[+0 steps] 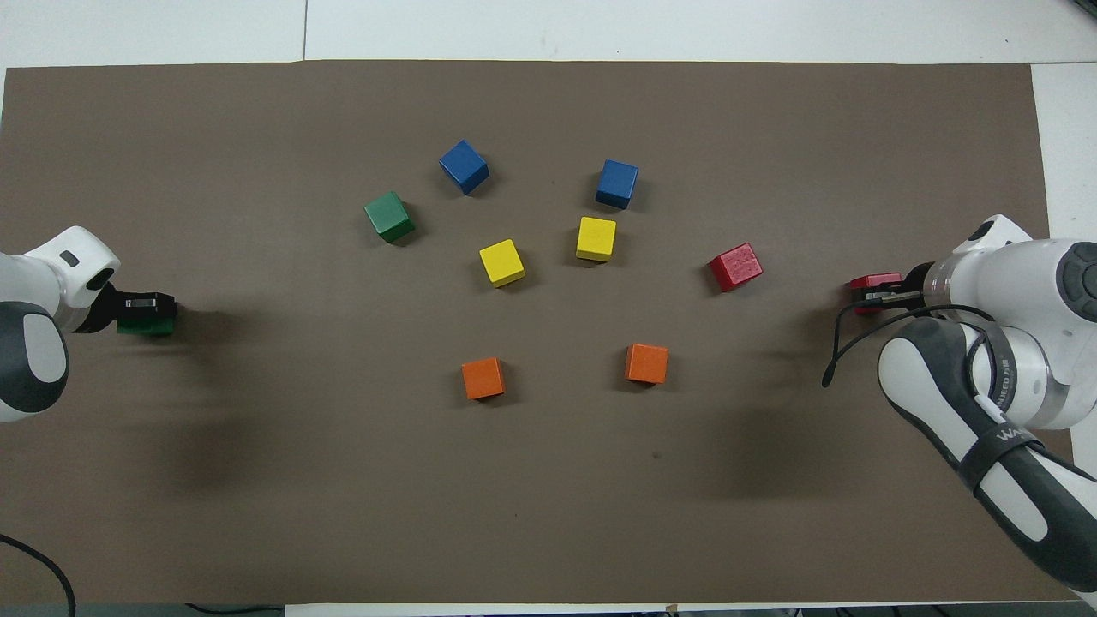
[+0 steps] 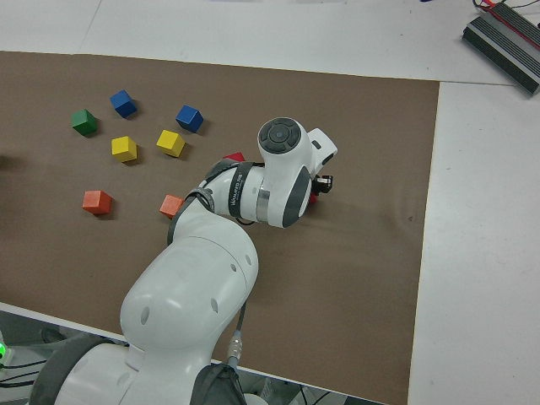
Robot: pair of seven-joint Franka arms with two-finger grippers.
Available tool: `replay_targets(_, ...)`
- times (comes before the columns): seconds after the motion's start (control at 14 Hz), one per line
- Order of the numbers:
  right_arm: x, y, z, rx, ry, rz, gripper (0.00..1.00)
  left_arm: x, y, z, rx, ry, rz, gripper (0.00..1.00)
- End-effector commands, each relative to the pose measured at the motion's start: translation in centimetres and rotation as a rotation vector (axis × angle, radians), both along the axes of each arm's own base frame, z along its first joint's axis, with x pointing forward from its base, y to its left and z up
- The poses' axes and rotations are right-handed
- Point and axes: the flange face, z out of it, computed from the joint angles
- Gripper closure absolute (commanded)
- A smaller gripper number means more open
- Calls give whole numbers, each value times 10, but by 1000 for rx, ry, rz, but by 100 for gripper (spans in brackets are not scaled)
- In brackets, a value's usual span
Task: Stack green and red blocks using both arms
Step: 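Lower and release the green cube while the right gripper releases red, then reach the left gripper to the other green cube while the right gripper reaches red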
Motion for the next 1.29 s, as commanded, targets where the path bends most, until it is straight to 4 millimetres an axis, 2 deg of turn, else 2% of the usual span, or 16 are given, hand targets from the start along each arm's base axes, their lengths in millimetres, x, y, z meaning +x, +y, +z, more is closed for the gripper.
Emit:
replay_targets(0.0,-7,-3,0,0,-14,25,75,-3,2,-2,1,-17,-12,100)
replay_targets(0.07,-7,-2,0,0,-14,25,70,-4,3,-4,2,-16,-17,100)
replay_targets(0.14,-7,-2,0,0,-14,25,57,-3,2,-3,4,-24,-18,100)
replay_targets(0.21,-6,-2,1,0,-15,25,33,-4,3,-4,4,-24,-18,100)
replay_targets(0.29,-7,-3,1,0,-15,23,9,-4,2,-4,4,-25,-23,59)
replay_targets(0.36,-6,-2,1,0,-15,25,0,-4,3,-4,4,-23,-24,1)
replay_targets(0.5,-5,-2,2,0,-17,26,0,-1,2,-2,4,-20,-40,0)
replay_targets(0.64,5,3,14,-1,-32,29,0,4,0,6,4,-19,-47,0)
replay_targets(0.79,23,13,42,4,-36,12,0,12,0,19,3,-11,-52,0)
replay_targets(0.93,46,45,76,19,-14,-35,0,29,-5,48,0,-5,-56,0)
replay_targets(1.0,60,69,91,28,-7,-63,0,44,-21,74,-5,-1,-55,0)
replay_targets(1.07,68,93,99,33,1,-67,0,58,-39,88,-15,14,-14,0)
replay_targets(1.21,67,145,102,36,-11,-58,0,81,-99,108,-29,10,107,0)
